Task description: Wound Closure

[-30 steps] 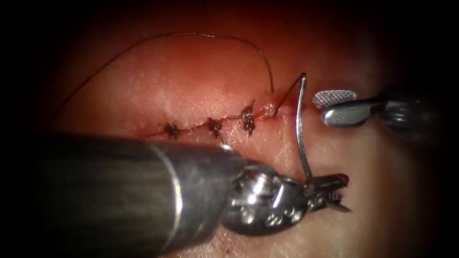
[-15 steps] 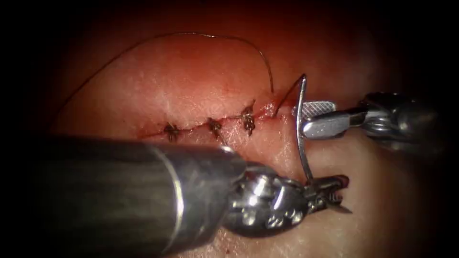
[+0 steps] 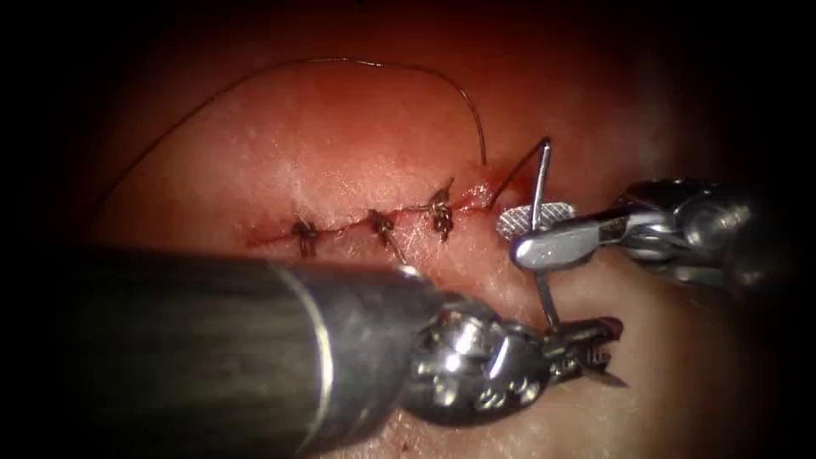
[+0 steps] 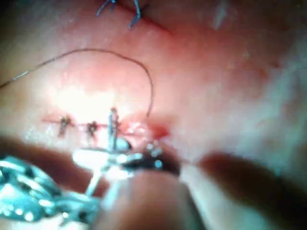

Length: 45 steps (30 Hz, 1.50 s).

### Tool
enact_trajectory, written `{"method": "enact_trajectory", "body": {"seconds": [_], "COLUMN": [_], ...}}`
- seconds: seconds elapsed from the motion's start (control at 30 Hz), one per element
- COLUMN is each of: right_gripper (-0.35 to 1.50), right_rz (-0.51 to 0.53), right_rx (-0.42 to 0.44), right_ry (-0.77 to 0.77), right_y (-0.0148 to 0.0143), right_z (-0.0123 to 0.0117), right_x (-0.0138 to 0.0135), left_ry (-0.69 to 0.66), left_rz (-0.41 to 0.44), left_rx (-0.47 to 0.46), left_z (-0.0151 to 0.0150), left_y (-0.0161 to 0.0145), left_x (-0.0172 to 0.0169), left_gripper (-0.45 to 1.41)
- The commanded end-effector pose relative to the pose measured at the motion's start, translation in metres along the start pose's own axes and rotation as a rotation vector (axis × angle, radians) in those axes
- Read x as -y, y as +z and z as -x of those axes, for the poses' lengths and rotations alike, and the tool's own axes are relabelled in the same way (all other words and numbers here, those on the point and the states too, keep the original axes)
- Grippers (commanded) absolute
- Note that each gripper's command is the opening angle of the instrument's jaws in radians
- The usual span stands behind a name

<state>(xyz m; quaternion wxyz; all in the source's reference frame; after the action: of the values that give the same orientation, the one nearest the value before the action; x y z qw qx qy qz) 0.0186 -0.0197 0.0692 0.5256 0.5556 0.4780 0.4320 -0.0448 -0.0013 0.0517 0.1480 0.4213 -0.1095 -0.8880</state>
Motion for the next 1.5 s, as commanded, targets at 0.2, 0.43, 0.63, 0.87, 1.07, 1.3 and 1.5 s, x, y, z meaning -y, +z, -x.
{"method": "enact_trajectory", "body": {"seconds": [0.2,0.43,0.63,0.87,1.07,1.3,1.5], "right_gripper": [-0.35,-0.35,-0.35,-0.35,-0.35,-0.35,-0.35], "right_rz": [0.039,0.041,0.019,0.02,0.0,0.009,0.039], "right_rx": [-0.047,-0.042,-0.053,-0.089,-0.154,-0.237,-0.321], "right_ry": [-0.146,-0.205,-0.289,-0.542,-0.719,-0.835,-0.903], "right_y": [0.0001,-0.0002,-0.0006,-0.0022,-0.0032,-0.0046,-0.0066], "right_z": [-0.0014,-0.0013,-0.0016,-0.0036,-0.0069,-0.0096,-0.012], "right_x": [-0.0015,-0.0015,-0.0017,-0.0025,-0.0003,0.0042,0.0077], "left_ry": [-0.002,-0.011,-0.367,-0.609,-0.647,-0.662,-0.673], "left_rz": [0.001,0.003,0.05,0.221,0.366,0.333,0.293], "left_rx": [-0.004,-0.01,-0.091,-0.265,-0.323,-0.262,-0.188], "left_z": [-0.0004,-0.0006,-0.0018,-0.0026,-0.0007,0.0029,0.006], "left_y": [0.0007,0.0009,0.0005,-0.002,-0.0045,-0.0038,-0.0028], "left_x": [-0.0003,0.0001,0.0011,0.0015,0.0008,0.0011,0.0011], "left_gripper": [-0.45,-0.13,1.21,1.19,1.04,0.91,0.83]}}
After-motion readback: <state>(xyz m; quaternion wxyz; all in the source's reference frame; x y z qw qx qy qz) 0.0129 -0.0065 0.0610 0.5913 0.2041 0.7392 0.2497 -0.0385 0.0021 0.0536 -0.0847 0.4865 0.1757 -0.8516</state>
